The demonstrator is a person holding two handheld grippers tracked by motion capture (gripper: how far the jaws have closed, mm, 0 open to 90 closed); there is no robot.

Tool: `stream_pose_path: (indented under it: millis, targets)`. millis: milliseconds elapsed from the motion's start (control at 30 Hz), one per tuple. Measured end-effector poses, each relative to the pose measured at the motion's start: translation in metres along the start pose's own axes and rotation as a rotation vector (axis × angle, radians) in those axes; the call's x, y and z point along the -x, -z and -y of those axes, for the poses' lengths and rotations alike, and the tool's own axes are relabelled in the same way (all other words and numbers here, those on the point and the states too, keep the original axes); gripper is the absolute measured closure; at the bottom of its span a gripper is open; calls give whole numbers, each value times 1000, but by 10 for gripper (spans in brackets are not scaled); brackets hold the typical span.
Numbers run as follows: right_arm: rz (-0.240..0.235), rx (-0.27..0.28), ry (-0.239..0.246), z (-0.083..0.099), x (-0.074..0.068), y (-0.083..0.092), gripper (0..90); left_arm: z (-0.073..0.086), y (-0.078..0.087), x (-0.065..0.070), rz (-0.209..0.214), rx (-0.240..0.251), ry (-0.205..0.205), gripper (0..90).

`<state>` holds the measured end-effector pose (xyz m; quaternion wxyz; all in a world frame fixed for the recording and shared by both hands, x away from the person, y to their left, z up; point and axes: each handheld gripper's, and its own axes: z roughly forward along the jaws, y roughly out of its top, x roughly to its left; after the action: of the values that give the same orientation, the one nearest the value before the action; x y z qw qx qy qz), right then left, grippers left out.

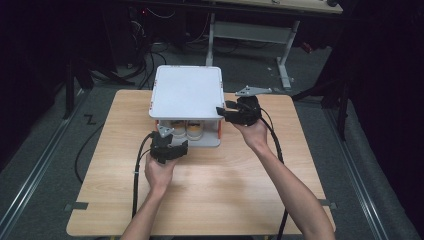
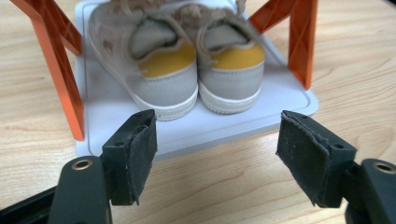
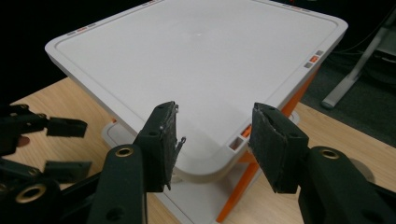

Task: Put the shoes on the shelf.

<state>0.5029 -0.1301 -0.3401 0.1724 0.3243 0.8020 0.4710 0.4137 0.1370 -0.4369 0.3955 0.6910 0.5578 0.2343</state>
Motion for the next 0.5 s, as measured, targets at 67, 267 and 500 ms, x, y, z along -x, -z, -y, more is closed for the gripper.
stream_pose_path:
  millis: [67, 267, 500]
  targets:
    - [3, 6, -3, 2, 2, 7, 512, -1, 5, -2, 3, 6, 1, 281]
    - [13, 28, -11, 13, 9, 34, 510, -2, 22, -6, 21, 33, 3, 286]
    - [15, 48, -16, 27, 14, 58, 508, 0, 30, -6, 43, 38, -1, 296]
